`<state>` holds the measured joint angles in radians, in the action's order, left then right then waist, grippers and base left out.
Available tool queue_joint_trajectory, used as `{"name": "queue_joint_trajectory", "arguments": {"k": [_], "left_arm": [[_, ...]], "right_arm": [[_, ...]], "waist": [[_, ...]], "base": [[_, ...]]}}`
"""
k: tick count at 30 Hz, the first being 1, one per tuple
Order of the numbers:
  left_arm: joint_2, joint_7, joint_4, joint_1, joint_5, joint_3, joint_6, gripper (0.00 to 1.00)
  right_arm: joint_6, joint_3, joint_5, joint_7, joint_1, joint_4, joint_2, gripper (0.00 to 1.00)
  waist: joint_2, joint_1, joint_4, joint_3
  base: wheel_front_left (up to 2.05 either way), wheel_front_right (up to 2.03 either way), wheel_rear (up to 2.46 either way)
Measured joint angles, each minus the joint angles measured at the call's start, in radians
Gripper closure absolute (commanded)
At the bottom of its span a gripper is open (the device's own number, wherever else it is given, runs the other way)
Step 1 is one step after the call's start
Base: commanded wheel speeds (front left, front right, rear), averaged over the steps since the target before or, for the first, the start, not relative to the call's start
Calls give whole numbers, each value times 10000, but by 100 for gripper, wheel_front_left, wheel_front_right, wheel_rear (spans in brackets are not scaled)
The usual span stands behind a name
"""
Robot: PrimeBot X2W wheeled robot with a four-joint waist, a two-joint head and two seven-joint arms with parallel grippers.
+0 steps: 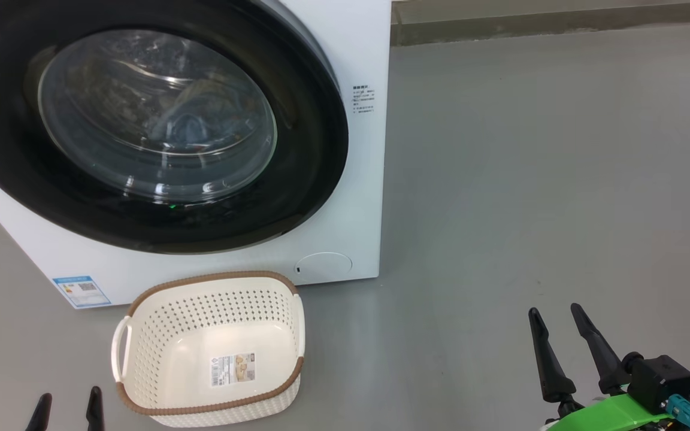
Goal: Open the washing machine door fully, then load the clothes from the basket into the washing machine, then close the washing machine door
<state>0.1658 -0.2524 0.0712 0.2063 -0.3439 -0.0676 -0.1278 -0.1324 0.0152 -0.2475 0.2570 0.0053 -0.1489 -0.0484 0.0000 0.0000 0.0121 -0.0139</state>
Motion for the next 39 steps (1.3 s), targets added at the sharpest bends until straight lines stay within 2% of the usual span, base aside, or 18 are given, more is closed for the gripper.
{"name": "queue_joint_trajectory", "arguments": {"k": [13,14,20,39], "left_arm": [[-21,0,107,10,46,150,0,0],[-40,4,155,12,40,209,2,100],[-566,65,792,56,-42,418,2,100],[-612,587,953,-128,-1948,389,2,100]], "right_arm": [[0,201,73,0,1,-63,12,0],[0,201,69,0,0,-104,13,100],[0,196,-23,-44,212,-825,82,100],[0,301,-2021,-587,197,-882,84,100]], "waist": [[0,0,141,-94],[0,0,145,-97],[0,0,146,-97],[0,2,103,-55]], "base": [[0,0,0],[0,0,0],[0,0,0],[0,0,0]]}}
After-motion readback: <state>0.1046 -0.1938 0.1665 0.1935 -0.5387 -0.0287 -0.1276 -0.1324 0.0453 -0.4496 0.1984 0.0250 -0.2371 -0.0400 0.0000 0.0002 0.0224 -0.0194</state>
